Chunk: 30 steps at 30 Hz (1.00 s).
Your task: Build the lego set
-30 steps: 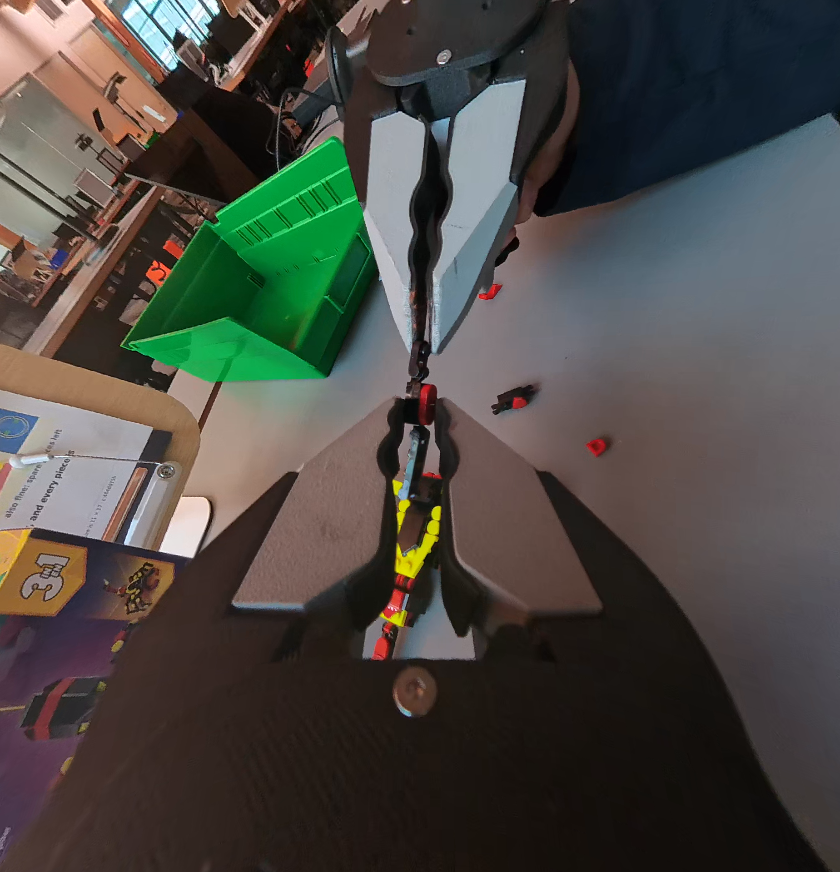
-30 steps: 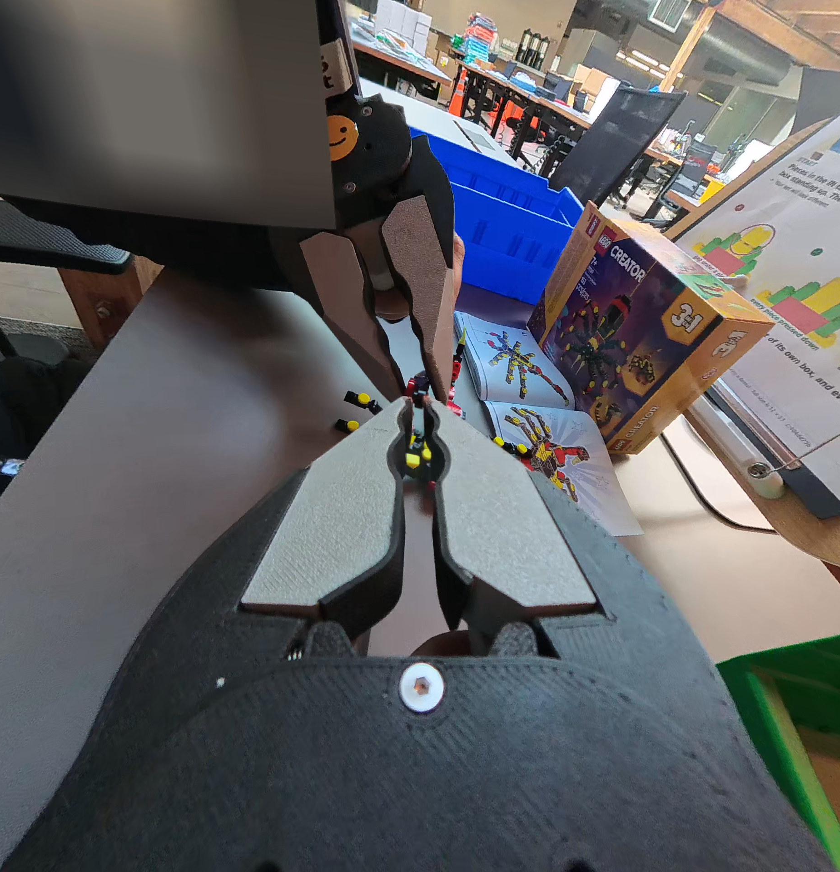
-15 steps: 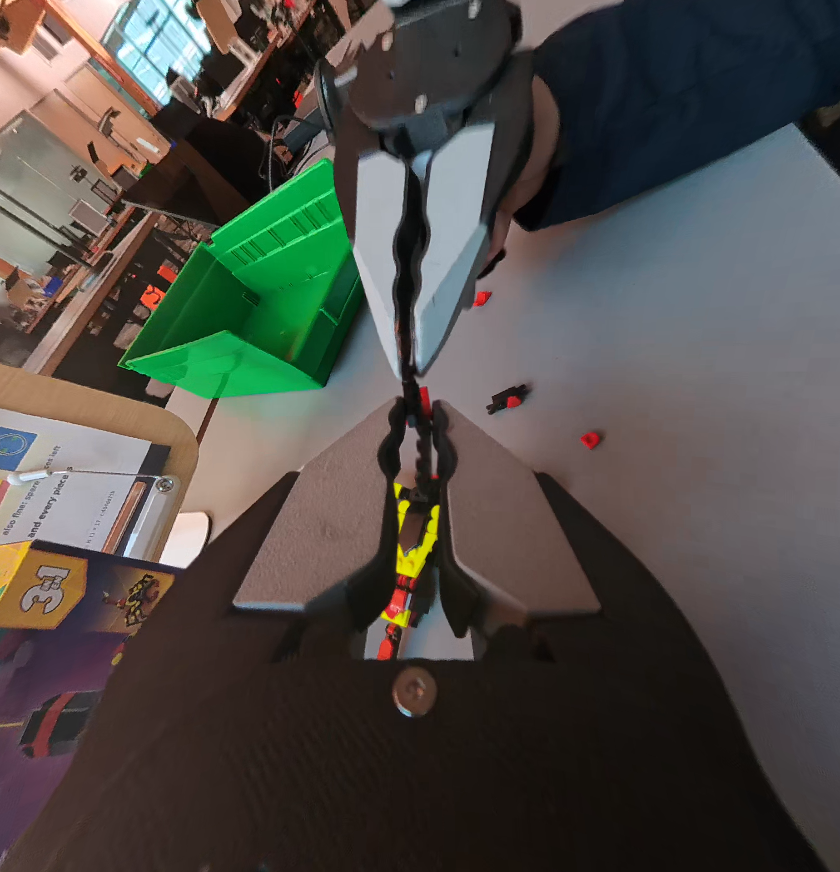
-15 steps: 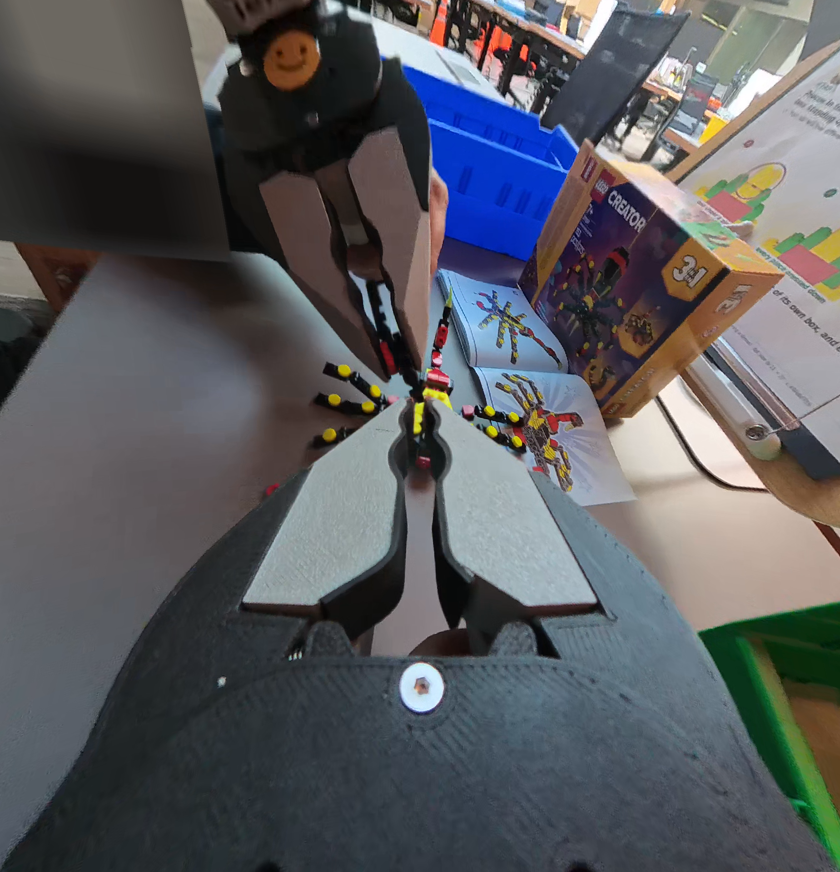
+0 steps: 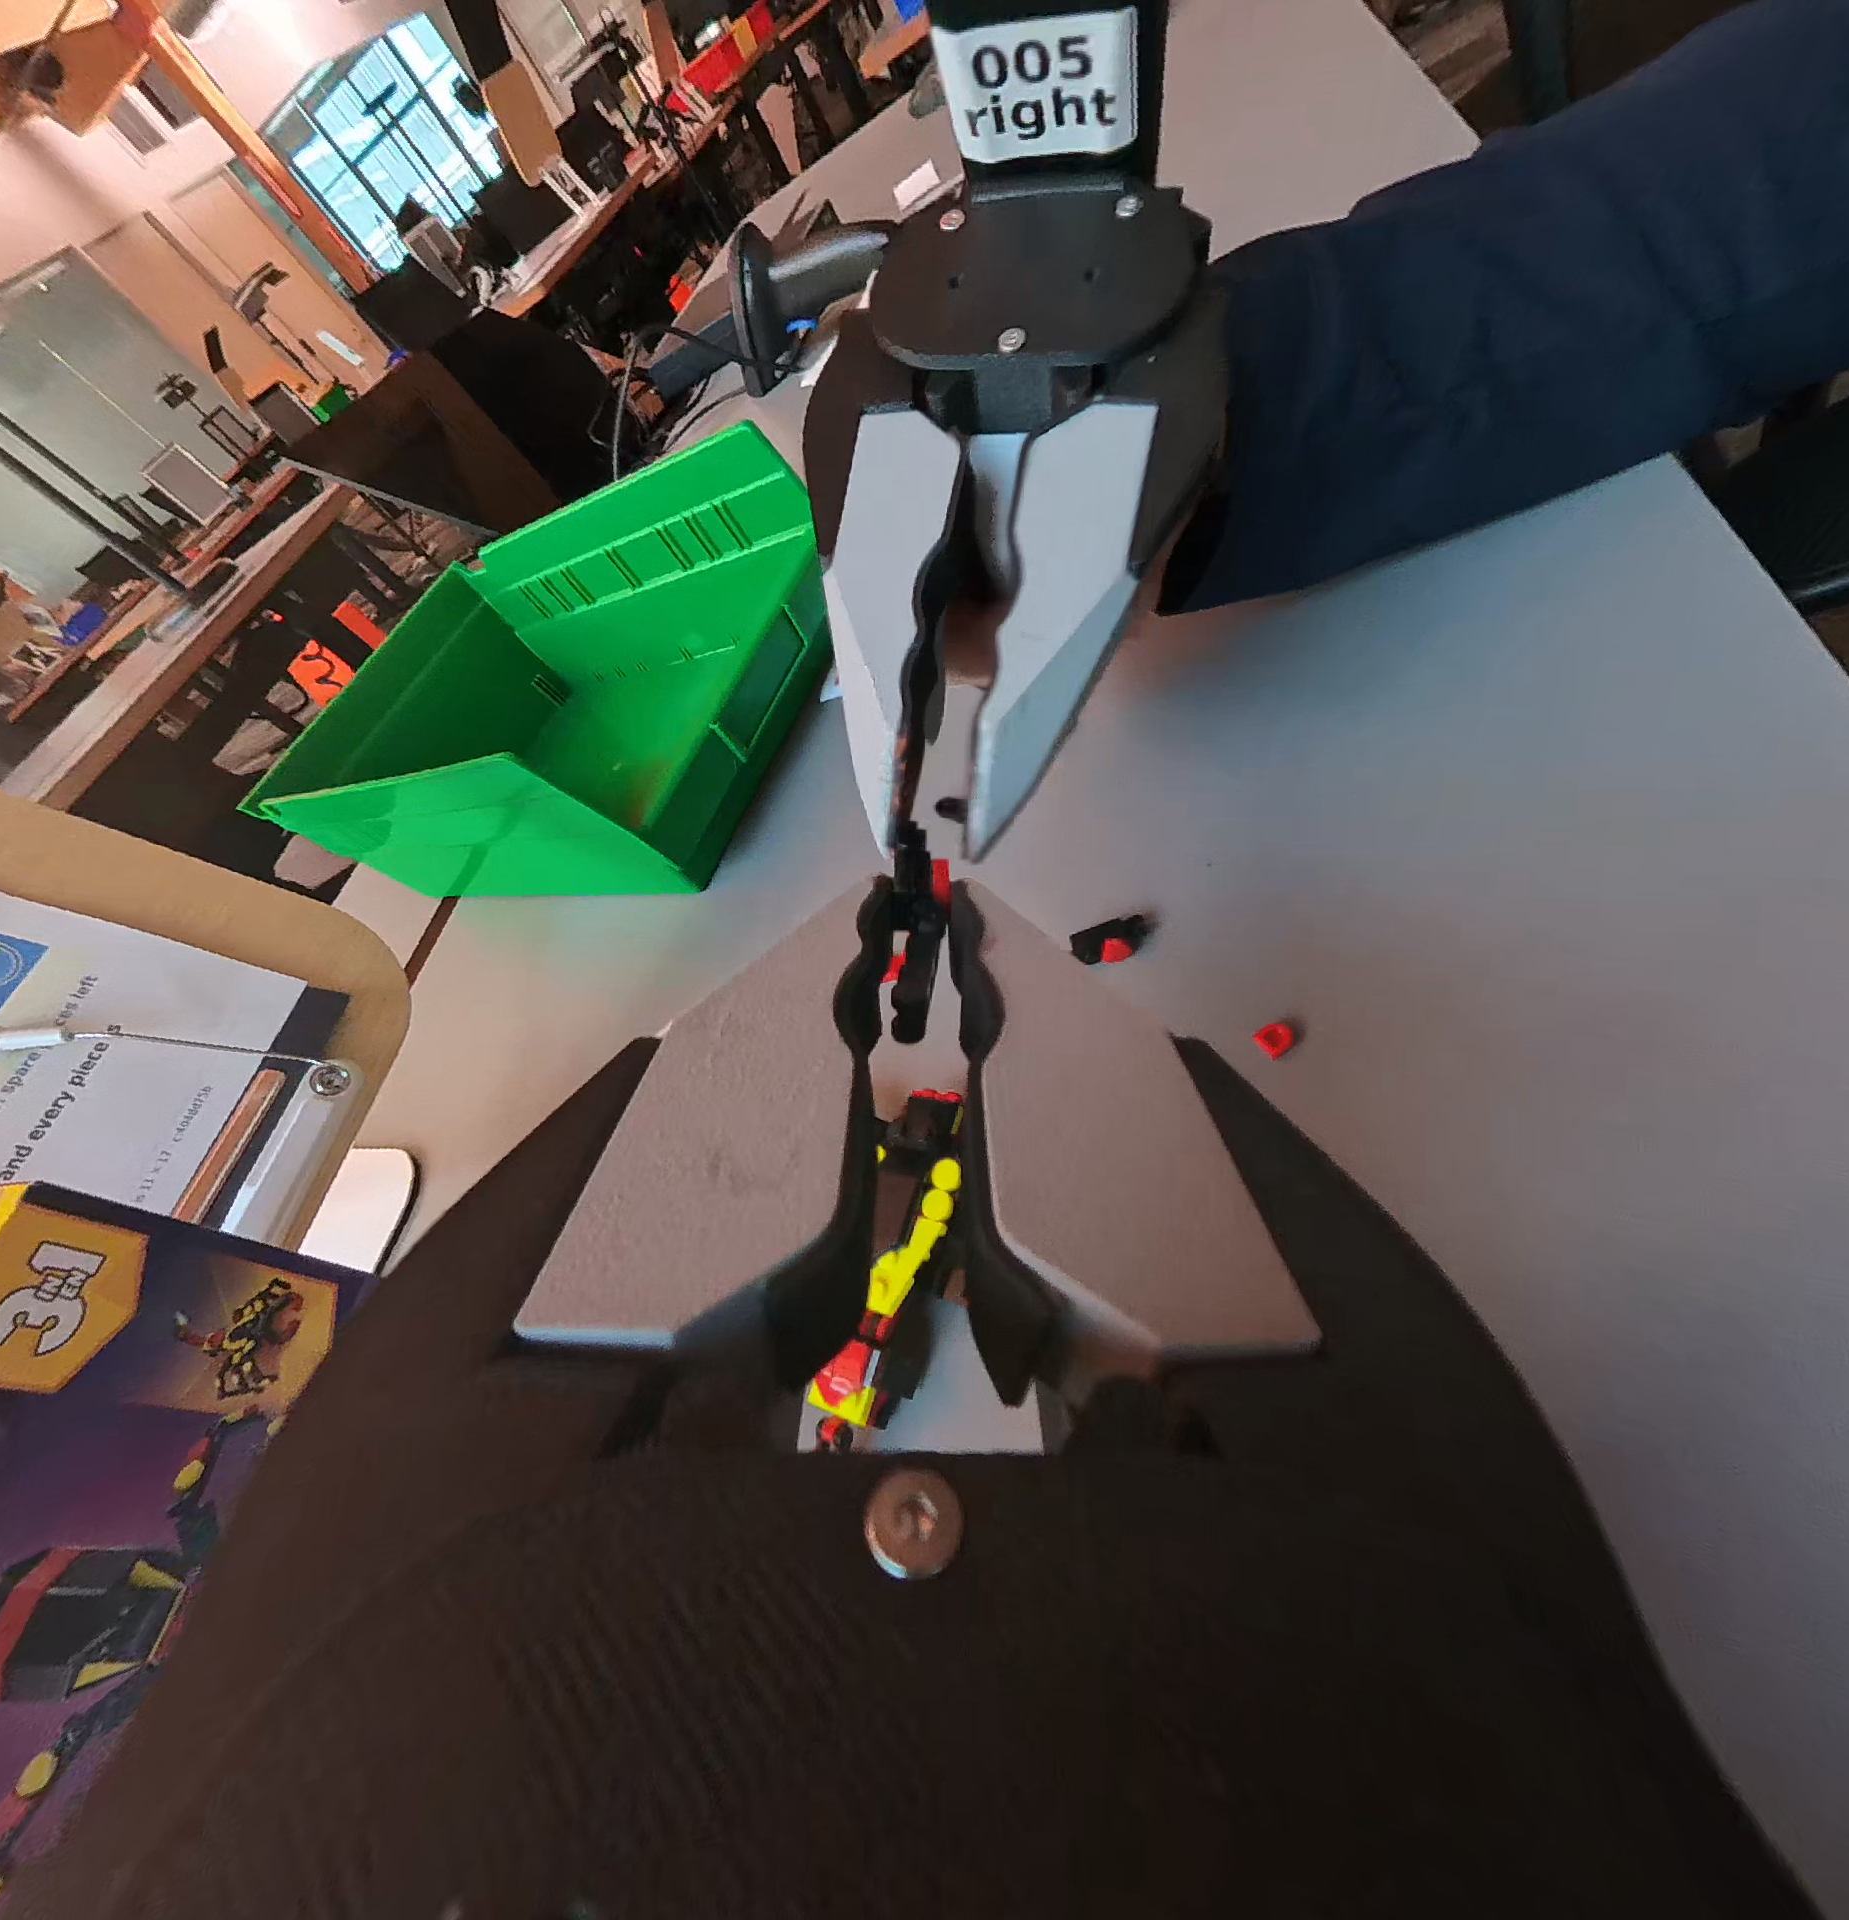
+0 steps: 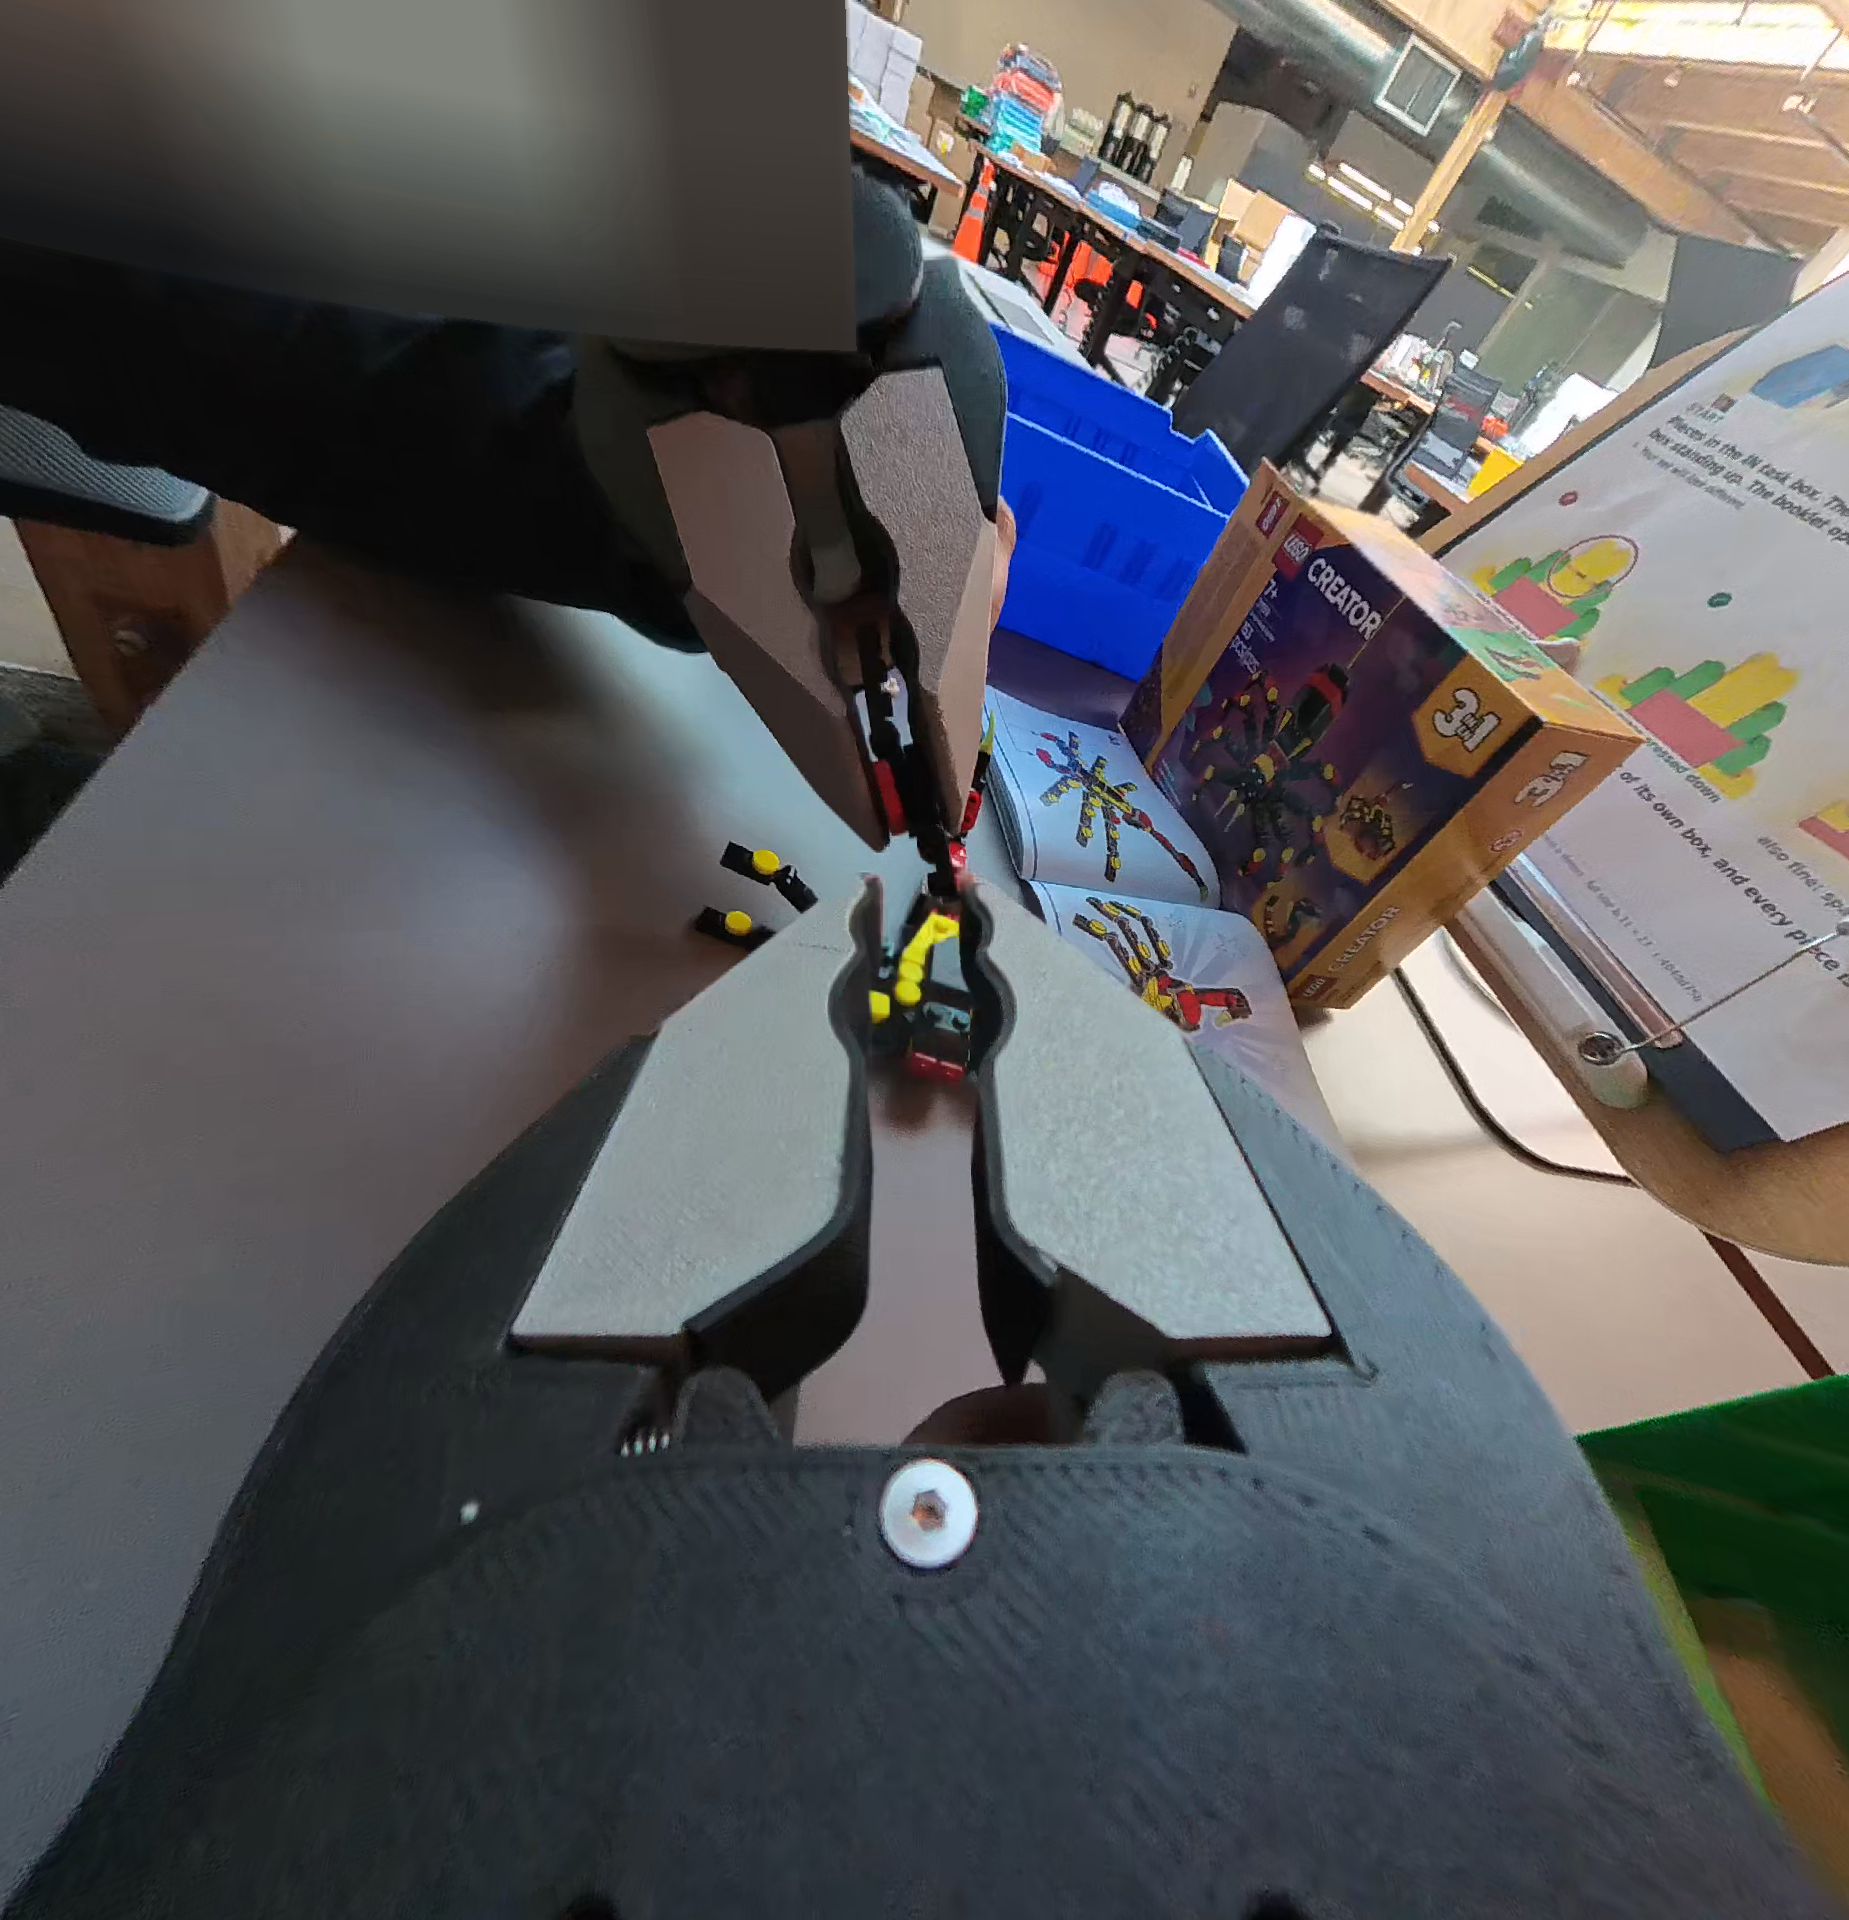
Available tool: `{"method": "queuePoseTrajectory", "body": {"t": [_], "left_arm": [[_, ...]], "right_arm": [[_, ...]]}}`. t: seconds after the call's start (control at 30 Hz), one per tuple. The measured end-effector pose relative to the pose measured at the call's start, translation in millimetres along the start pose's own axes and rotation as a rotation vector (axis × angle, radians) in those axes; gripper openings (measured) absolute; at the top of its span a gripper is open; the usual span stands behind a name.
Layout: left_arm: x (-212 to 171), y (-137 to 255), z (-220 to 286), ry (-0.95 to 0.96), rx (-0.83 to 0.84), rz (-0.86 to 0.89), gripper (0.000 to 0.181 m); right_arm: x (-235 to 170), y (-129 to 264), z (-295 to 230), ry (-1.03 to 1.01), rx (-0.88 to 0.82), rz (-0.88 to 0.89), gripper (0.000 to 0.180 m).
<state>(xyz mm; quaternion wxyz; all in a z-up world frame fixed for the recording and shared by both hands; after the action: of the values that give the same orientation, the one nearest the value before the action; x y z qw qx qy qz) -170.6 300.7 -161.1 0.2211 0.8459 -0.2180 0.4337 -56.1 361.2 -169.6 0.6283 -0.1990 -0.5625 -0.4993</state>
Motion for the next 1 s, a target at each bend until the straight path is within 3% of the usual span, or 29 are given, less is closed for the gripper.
{"method": "queuePoseTrajectory", "body": {"t": [0.13,0.47,1.0], "left_arm": [[-0.1,-0.5,1.8,0.031,-0.031,0.006,0.007],[-5.1,-3.6,6.8,0.038,-0.064,-0.003,0.006],[5.6,-2.0,3.1,-0.003,0.065,0.044,0.007]], "right_arm": [[4.0,1.5,-0.6,0.005,-0.001,0.023,0.001],[9.7,2.5,-6.0,0.048,0.022,0.024,0.000],[16.1,7.3,-3.9,0.091,-0.051,0.053,0.003]]}}
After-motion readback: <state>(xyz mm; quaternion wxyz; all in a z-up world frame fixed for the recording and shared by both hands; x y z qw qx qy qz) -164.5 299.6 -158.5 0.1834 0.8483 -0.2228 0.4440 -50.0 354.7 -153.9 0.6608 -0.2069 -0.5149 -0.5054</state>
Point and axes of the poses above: each gripper's, where its closed fingertips meet, y back along the fingers, x out of its top, z = x × y across the jaws, the point moved 7 cm from there along y, back along the fingers, and after that the axes turned 15 degrees about x, right-handed, at the moved point
